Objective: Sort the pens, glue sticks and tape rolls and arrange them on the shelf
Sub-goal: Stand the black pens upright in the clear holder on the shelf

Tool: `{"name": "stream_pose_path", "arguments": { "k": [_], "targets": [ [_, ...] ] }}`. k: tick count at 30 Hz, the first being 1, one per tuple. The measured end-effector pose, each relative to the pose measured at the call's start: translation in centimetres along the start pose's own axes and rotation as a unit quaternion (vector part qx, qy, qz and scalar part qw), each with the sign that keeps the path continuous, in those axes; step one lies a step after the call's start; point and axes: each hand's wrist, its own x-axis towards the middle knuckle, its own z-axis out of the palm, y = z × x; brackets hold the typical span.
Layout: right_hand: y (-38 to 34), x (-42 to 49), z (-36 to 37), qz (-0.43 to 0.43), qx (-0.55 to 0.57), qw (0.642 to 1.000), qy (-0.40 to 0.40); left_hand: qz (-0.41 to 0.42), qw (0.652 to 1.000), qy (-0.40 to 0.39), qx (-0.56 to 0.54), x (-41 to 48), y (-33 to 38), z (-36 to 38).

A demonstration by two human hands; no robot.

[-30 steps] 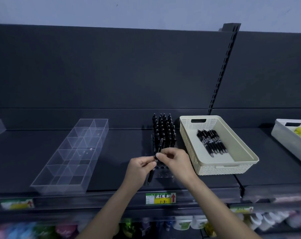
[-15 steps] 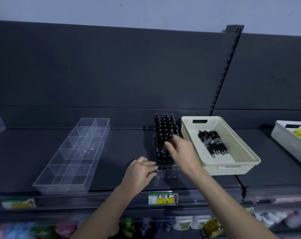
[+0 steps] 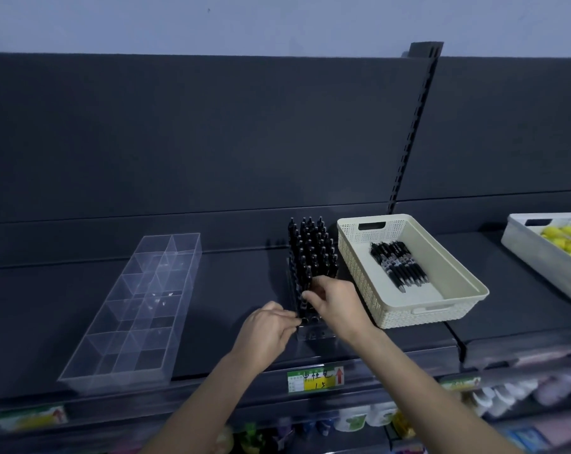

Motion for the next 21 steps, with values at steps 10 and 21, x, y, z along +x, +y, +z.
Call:
{"name": "stream_pose_path", "arguments": {
  "k": [10, 21],
  "targets": [
    [6.4, -1.2, -8.2, 0.012, 0.038, 0.994, 0.103, -0.101, 0.991, 0.049, -0.079, 1.3, 5.9, 0.3],
    [18.6, 0.0, -17.5, 0.049, -0.015, 0.998, -0.028, -0.192, 0.957, 0.104, -0.190, 14.0, 17.4, 5.1]
  ]
}}
